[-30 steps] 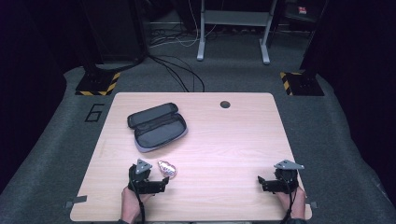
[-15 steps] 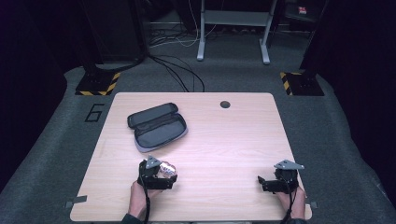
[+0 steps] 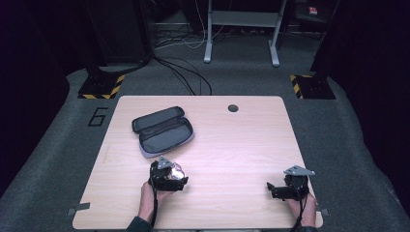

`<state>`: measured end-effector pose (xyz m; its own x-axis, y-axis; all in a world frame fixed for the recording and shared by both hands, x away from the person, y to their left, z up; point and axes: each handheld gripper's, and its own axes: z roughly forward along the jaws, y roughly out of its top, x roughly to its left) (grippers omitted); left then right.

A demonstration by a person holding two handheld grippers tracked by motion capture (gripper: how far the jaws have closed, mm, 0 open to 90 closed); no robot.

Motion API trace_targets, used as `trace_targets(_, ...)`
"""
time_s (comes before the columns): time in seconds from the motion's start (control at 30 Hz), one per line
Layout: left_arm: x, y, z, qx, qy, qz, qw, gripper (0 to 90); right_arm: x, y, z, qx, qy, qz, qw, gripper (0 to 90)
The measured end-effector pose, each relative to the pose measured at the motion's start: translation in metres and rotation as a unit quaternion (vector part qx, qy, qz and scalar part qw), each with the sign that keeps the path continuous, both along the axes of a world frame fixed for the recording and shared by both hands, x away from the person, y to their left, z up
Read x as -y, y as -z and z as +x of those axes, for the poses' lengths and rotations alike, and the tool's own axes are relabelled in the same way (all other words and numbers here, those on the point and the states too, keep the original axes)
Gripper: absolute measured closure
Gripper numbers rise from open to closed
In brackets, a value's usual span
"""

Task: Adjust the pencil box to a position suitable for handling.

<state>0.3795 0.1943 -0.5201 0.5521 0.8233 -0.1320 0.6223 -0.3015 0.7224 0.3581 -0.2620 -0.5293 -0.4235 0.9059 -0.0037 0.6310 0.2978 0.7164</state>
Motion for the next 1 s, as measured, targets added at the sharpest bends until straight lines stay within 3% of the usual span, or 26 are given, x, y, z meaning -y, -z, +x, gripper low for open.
trace_targets(0.13,0.005,0.0017,0.0017,0.003,0.001,0.008,1.0,15.7,0.0,0.0,0.0,0.0,0.0,0.0,1.0,0.0)
trace_targets(0.2,0.0039,0.0007,0.0024,0.006,0.017,0.027,0.9995,17.2,-0.0001,0.0005,0.0001,0.004,0.0,0.002,1.0,0.1)
trace_targets(0.33,0.0047,0.0008,0.0014,0.011,0.014,0.021,0.9996,23.8,0.0,0.0,0.0,0.0,0.0,0.0,1.0,0.1)
trace_targets(0.6,0.0041,0.0,-0.0018,0.018,0.027,0.029,0.9991,38.0,0.0,0.0,0.0,0.0,0.0,0.0,1.0,0.1)
trace_targets(0.77,-0.0001,-0.0008,-0.0028,0.018,0.044,0.036,0.9982,38.6,0.0,0.0,0.0,0.0,0.0,0.0,1.0,0.1)
trace_targets(0.9,-0.0034,-0.0006,-0.0043,0.012,0.05,0.022,0.9984,38.4,0.0,0.0,0.0,0.0,0.0,0.0,1.0,0.1)
trace_targets(1.0,-0.0042,-0.0022,-0.0054,0.015,0.048,0.02,0.9986,30.1,0.0,0.0,0.0,0.0,0.0,0.0,1.0,0.1)
